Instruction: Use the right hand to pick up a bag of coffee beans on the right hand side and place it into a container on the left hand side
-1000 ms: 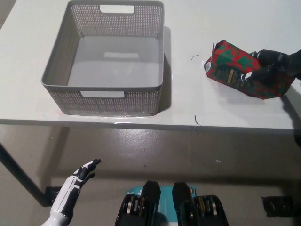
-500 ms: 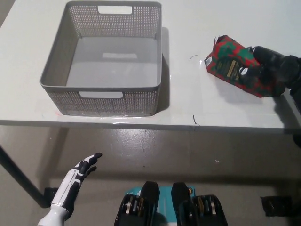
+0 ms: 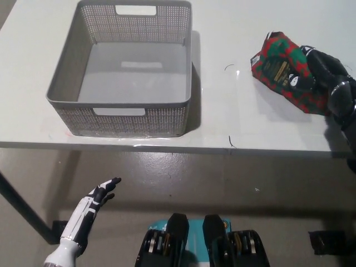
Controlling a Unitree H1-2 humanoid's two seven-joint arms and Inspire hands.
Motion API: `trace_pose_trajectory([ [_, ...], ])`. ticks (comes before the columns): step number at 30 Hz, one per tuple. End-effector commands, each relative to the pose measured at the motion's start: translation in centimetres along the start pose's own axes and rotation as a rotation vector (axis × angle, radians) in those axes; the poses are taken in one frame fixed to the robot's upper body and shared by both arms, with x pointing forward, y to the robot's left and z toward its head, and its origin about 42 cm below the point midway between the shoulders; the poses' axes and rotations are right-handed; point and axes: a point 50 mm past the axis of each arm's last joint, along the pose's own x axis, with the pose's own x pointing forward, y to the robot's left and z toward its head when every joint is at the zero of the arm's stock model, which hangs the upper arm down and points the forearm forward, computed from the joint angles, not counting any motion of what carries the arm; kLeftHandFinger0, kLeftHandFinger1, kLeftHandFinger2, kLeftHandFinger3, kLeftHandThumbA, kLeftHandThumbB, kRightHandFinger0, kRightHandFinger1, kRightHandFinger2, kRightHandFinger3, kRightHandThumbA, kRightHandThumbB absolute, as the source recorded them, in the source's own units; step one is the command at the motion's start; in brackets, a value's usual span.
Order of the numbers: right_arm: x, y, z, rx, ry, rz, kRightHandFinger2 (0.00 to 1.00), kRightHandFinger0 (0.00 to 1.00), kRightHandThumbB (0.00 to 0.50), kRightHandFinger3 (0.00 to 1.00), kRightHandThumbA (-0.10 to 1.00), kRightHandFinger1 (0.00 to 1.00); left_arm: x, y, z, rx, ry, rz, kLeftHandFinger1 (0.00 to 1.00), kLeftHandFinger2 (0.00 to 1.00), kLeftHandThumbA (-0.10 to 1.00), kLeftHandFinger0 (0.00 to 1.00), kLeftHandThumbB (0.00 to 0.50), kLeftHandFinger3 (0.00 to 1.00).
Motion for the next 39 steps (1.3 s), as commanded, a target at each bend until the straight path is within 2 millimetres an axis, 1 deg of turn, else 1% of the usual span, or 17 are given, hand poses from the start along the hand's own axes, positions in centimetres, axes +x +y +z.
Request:
trace_pose_trajectory([
  [1, -0.1, -0.4, -0.2, 0.08, -0.016, -0.11, 1.0, 0.09, 0.128, 1.0, -0.1, 0.65, 0.4, 0.9, 1.1, 0.018, -0.052, -0.008, 1.0, 1.0, 1.0, 1.0, 0.172, 1.0],
  [4, 0.2, -1.4, 0.4, 0.1, -0.026, -0.148, 1.0, 0.12, 0.164, 1.0, -0.1, 0.68, 0.1, 0.9, 0.9, 0.025, -0.044, -0.004, 1.0, 1.0, 1.0, 1.0, 0.167, 1.0],
  [5, 0.3, -2.2, 0.7, 0.102, -0.044, -0.18, 1.0, 0.12, 0.193, 1.0, -0.1, 0.62, 0.0, 0.9, 0.8, 0.017, -0.044, -0.006, 1.0, 1.0, 1.0, 1.0, 0.164, 1.0],
  [8, 0.9, -4.5, 2.5, 0.121, -0.099, -0.243, 0.95, 0.04, 0.125, 0.95, -0.1, 0.54, -0.4, 0.8, 0.7, 0.019, -0.036, 0.002, 1.0, 1.0, 1.0, 1.0, 0.167, 1.0],
  [11, 1.5, -8.1, 5.2, 0.135, -0.166, -0.326, 0.95, 0.0, 0.13, 0.95, -0.1, 0.51, -0.4, 0.8, 0.6, 0.016, -0.038, 0.0, 1.0, 1.0, 1.0, 1.0, 0.158, 1.0],
  [14, 1.7, -10.8, 7.0, 0.134, -0.232, -0.389, 0.87, 0.0, 0.135, 0.86, -0.1, 0.47, -0.5, 0.8, 0.5, 0.017, -0.039, -0.005, 1.0, 1.0, 1.0, 1.0, 0.165, 1.0],
  [16, 1.9, -12.7, 8.8, 0.14, -0.263, -0.418, 0.88, 0.0, 0.105, 0.87, -0.1, 0.44, -0.6, 0.8, 0.4, 0.019, -0.034, -0.005, 1.0, 1.0, 1.0, 1.0, 0.173, 1.0],
  [17, 2.0, -13.9, 9.9, 0.155, -0.273, -0.424, 0.94, 0.0, 0.098, 0.96, -0.1, 0.5, -0.7, 0.8, 0.4, 0.02, -0.033, -0.006, 1.0, 1.0, 1.0, 1.0, 0.173, 1.0],
  [18, 2.0, -14.1, 10.2, 0.16, -0.275, -0.423, 1.0, 0.04, 0.048, 1.0, -0.1, 0.62, -0.8, 0.8, 0.3, 0.021, -0.03, -0.006, 1.0, 1.0, 1.0, 1.0, 0.174, 1.0],
  [19, 2.0, -15.6, 11.7, 0.164, -0.309, -0.437, 0.98, 0.05, 0.104, 1.0, -0.1, 0.64, -0.9, 0.8, 0.3, 0.019, -0.029, -0.007, 1.0, 1.0, 1.0, 1.0, 0.173, 1.0],
  [20, 1.9, -16.7, 13.1, 0.159, -0.334, -0.45, 0.93, 0.03, 0.106, 1.0, -0.1, 0.6, -0.9, 0.7, 0.3, 0.02, -0.028, -0.008, 1.0, 1.0, 1.0, 1.0, 0.176, 1.0],
  [22, 1.9, -17.4, 14.3, 0.16, -0.358, -0.458, 0.91, 0.01, 0.125, 1.0, -0.1, 0.54, -1.0, 0.6, 0.2, 0.024, -0.025, -0.01, 1.0, 1.0, 1.0, 1.0, 0.176, 1.0],
  [24, 1.6, -18.6, 16.6, 0.16, -0.421, -0.484, 0.84, 0.0, 0.146, 0.87, -0.1, 0.43, -1.0, 0.6, 0.1, 0.016, -0.025, -0.011, 1.0, 1.0, 1.0, 1.0, 0.174, 1.0],
  [29, 1.1, -19.7, 20.8, 0.144, -0.492, -0.511, 0.82, 0.0, 0.172, 0.85, -0.1, 0.4, -1.1, 0.5, 0.1, 0.02, -0.022, -0.017, 1.0, 1.0, 1.0, 1.0, 0.176, 1.0],
  [31, 0.9, -19.8, 22.9, 0.166, -0.537, -0.506, 0.83, 0.0, 0.144, 0.85, -0.1, 0.39, -1.2, 0.5, 0.1, 0.015, -0.021, -0.017, 1.0, 1.0, 1.0, 1.0, 0.18, 1.0],
  [36, 0.4, -19.3, 27.0, 0.171, -0.592, -0.492, 0.83, 0.0, 0.156, 0.86, -0.1, 0.38, -1.4, 0.5, 0.1, 0.024, -0.019, -0.021, 1.0, 1.0, 1.0, 1.0, 0.172, 1.0],
  [39, -0.2, -18.2, 30.8, 0.204, -0.638, -0.465, 0.87, 0.0, 0.144, 0.89, -0.1, 0.42, -0.9, 0.4, 0.1, 0.007, -0.017, -0.026, 1.0, 1.0, 1.0, 1.0, 0.204, 1.0],
])
